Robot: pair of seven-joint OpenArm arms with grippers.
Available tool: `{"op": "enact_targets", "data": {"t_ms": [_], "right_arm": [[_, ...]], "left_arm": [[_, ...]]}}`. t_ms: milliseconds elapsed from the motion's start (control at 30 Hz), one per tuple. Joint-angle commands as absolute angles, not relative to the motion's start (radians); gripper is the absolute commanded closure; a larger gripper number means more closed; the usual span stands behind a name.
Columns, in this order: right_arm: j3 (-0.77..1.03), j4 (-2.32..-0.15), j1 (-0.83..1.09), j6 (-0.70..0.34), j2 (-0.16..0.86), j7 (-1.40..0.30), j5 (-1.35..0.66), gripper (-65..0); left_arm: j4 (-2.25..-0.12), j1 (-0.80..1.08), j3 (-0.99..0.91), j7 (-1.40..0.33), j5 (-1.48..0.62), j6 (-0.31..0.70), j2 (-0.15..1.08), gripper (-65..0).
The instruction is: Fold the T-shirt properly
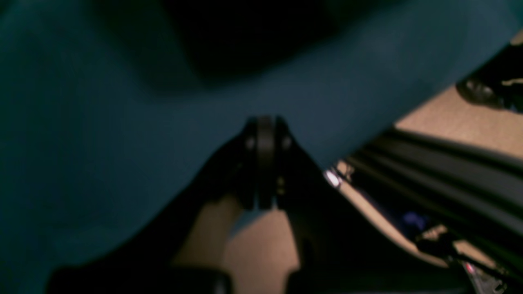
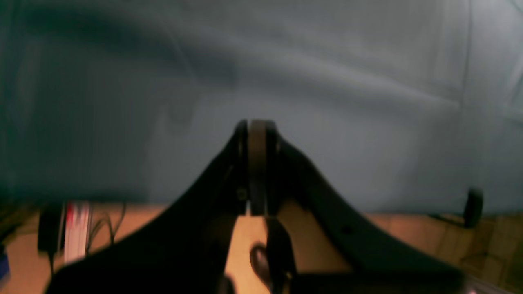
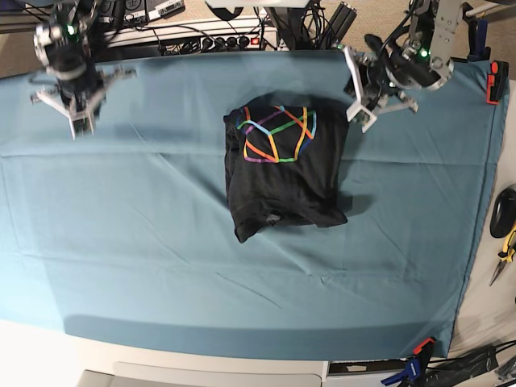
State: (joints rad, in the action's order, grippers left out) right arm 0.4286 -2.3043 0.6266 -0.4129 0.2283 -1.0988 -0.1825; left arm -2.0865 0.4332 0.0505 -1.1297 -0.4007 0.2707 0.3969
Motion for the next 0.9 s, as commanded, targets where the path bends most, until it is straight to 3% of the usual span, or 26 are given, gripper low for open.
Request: {"op": "enact_targets", "data": {"t_ms": [0,200,400,700,867], "right_arm": [[0.445,-2.325,0.669,-0.41,0.236,-1.087,-0.189,0.0],[0.476,-2.321,0.854,-0.411,0.235,-1.077,-0.191,0.0],[0.475,-2.255,0.889,-0.411,0.235,-1.046,-0.191,0.0],[0.475,-1.869,0.821,-0.411,0.236,-0.993,-0.195,0.0],[0.475,-1.654,0.738,-0.411,0.25,-0.99,-0.232,0.0]], "left_arm": [[-2.105,0.451,0.047,-1.129,-0.407,0.269,0.415,0.0],[-2.105,0.586,0.047,-1.132,-0.385,0.269,0.489,0.0],[-2.105,0.694,0.047,-1.117,-0.305,0.239,0.526,0.0],[-2.105,0.795,0.047,-1.091,-0.22,0.216,0.533,0.0],[-2.09,0.801,0.047,-1.077,-0.177,0.154,0.532,0.0]]}}
